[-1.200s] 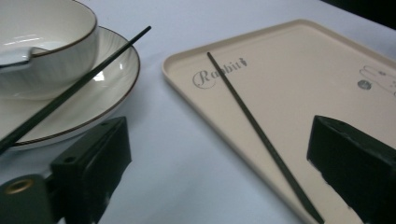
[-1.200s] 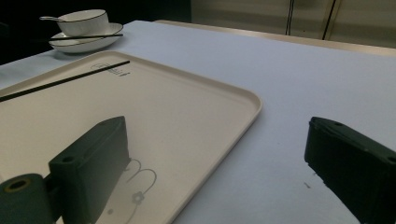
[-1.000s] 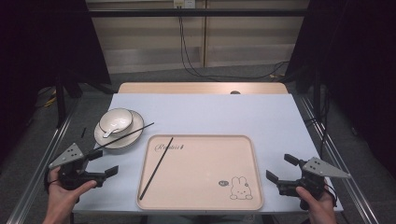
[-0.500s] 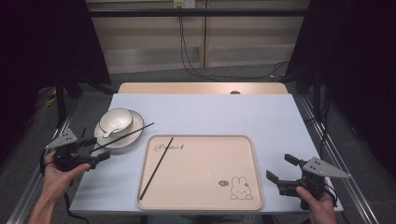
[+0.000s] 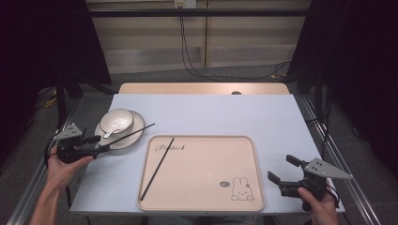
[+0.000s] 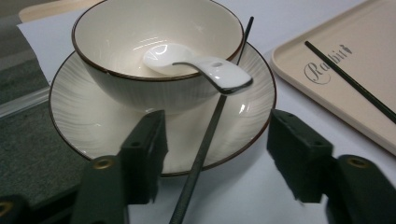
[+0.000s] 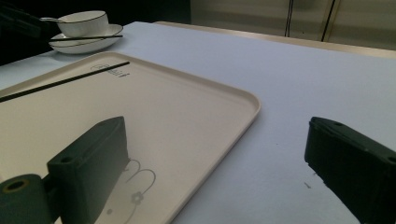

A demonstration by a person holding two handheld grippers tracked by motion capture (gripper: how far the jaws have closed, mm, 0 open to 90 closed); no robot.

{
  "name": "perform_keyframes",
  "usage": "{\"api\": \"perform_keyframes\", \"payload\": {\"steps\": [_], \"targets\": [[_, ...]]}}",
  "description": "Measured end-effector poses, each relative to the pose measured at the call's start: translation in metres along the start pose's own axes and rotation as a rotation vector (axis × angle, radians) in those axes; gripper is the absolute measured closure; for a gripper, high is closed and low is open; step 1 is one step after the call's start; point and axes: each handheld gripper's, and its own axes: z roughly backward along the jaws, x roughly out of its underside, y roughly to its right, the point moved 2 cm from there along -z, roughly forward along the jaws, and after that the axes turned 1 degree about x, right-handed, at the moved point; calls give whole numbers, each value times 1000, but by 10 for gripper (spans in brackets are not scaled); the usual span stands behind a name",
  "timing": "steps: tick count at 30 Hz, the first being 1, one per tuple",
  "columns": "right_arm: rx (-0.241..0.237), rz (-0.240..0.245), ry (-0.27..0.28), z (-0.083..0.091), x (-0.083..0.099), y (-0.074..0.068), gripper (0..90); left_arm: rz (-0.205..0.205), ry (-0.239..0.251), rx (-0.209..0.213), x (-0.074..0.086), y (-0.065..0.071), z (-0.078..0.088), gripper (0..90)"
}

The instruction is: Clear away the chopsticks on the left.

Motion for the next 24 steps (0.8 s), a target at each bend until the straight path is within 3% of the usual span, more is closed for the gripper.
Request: {"api": "perform_keyframes", "payload": {"steps": [5,12,14,15,17,24], "targets": [[0,-8,-2,0,0,0,61,-31,-52,3,-1,-2,-9,543],[1,-4,-4,0,0,1,61,-21,-77,22,-1,-5,-23,630],[-2,-8,-5,1,0,0,61,-30,-104,12,-3,-5,-25,647],[-2,-7,-3,1,1,1,61,-11,-107,6,-4,-4,-26,652],[-2,-9,-1,1,1,1,61,-42,-131,8,-4,-4,-26,689],[-2,-8,-10,0,1,1,61,-34,-141,29,-4,-2,-30,753]]}}
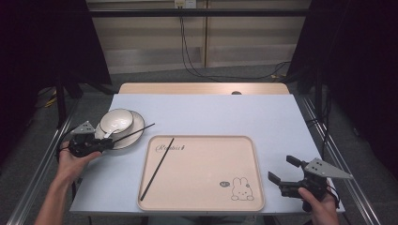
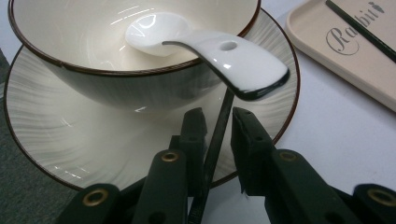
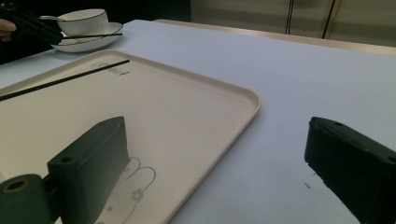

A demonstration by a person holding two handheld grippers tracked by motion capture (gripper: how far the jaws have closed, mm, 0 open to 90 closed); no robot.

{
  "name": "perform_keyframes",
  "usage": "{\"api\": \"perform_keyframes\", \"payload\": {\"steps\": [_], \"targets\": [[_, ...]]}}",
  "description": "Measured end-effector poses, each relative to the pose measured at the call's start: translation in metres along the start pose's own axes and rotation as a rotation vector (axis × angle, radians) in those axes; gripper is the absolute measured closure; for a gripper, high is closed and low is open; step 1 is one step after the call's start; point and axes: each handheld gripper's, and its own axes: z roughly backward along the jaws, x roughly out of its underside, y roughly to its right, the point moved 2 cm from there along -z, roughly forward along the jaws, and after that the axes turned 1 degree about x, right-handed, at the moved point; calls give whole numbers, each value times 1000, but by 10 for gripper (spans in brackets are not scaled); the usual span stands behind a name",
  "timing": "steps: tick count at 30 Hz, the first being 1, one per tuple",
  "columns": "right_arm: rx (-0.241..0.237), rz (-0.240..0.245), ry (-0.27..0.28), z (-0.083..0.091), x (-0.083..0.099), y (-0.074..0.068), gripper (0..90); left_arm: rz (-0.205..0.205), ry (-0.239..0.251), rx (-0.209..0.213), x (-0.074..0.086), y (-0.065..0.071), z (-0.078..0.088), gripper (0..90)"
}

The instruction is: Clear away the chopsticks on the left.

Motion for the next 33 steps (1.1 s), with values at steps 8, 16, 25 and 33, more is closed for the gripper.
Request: {"api": "perform_keyframes", "payload": {"steps": [8,16,25,33], "targets": [[1,-5,-10,-1,1,0,62,-9,-18,61,-4,3,-2,845],[2,-8,-12,0,1,0,63,19,-12,85,-5,4,0,861],[3,-7,-12,-1,1,0,64,47,-3,98,-4,7,11,862],[1,-8,-11,-1,1,0,64,79,22,109,-5,15,23,862]]}}
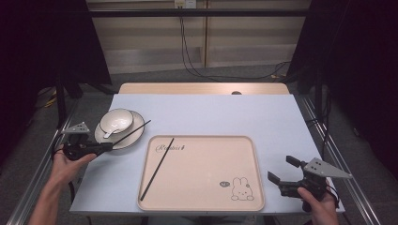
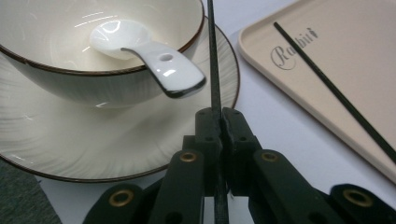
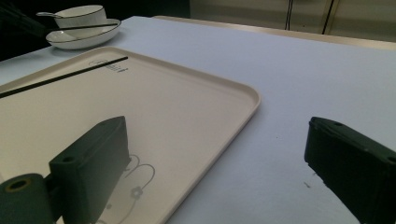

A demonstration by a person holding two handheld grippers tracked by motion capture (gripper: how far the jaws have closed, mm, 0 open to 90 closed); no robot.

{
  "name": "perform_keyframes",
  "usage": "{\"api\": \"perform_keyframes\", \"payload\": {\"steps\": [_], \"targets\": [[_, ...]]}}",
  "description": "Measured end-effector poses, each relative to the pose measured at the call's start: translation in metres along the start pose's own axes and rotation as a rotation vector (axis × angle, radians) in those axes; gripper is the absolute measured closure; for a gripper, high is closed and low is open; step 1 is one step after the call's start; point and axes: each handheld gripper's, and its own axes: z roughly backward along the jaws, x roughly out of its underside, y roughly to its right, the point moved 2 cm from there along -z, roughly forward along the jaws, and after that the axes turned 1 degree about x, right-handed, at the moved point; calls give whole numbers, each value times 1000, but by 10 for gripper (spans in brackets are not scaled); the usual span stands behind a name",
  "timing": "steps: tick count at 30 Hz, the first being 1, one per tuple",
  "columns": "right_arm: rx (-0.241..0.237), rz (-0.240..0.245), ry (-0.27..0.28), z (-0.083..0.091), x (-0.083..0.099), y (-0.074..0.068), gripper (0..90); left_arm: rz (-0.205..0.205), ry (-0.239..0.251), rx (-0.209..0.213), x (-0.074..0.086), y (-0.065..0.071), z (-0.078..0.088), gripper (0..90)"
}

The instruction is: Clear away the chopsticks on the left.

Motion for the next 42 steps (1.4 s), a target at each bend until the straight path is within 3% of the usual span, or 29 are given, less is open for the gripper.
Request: {"api": "perform_keyframes", "payload": {"steps": [9,14,19,26,34,42], "targets": [[-2,2,2,0,0,0,64,44,47,34,1,16,13,862],[-1,4,4,0,0,0,64,70,46,52,6,25,18,862],[0,6,3,0,0,0,64,88,58,49,9,36,24,862],[-4,1,0,-1,0,-1,64,144,91,27,14,51,29,862],[-5,1,2,0,0,-1,64,172,104,15,19,80,29,862],[-7,1,0,0,0,-2,64,188,151,17,13,108,30,861]]}}
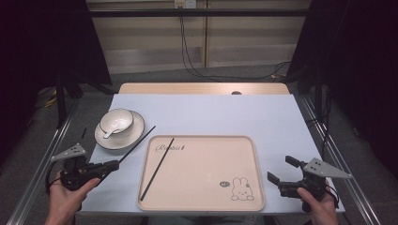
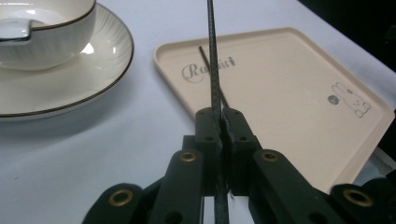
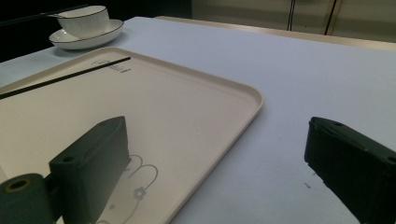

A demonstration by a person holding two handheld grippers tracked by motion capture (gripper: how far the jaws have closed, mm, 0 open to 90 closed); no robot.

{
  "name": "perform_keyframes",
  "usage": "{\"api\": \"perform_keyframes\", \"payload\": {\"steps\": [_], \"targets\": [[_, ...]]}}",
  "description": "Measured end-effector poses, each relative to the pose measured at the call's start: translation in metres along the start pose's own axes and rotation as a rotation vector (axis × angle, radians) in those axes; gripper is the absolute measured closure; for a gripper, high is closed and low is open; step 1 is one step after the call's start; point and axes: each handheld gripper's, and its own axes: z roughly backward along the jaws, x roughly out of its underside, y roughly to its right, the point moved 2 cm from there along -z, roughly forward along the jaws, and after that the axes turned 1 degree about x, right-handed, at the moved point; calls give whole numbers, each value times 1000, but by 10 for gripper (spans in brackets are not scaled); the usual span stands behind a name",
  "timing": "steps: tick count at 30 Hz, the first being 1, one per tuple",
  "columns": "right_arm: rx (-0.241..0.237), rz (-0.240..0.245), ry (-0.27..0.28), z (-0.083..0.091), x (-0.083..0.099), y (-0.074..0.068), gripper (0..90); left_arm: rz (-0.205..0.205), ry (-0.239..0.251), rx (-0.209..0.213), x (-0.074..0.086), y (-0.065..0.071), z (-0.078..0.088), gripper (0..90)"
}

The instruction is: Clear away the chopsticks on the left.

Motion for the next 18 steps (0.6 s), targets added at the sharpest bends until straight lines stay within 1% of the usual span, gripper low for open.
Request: {"api": "perform_keyframes", "payload": {"steps": [1,4,7,8,11,12,13,15,16,17,18], "targets": [[0,1,1,0,0,0,64,-5,3,-11,0,3,-1,861],[0,2,1,0,0,0,64,5,-7,-22,3,10,-5,861],[-1,0,0,0,0,0,64,17,-5,-18,4,20,-9,861],[-1,0,-2,-1,0,0,64,18,-4,-21,4,22,-10,861],[-3,3,-1,-1,0,0,64,14,-4,-35,3,34,-12,861],[-3,3,-2,-1,0,-1,63,28,-9,-37,3,37,-13,862],[-4,4,-3,-1,0,0,64,43,1,-30,2,43,-15,862],[-4,3,-2,-1,0,0,64,46,6,-30,1,50,-19,861],[-3,2,-2,-1,0,0,64,55,12,-32,0,52,-21,861],[-4,2,-1,-1,0,0,64,74,15,-31,-1,53,-23,861],[-2,2,-1,-1,0,0,64,76,17,-43,-1,54,-26,861]]}}
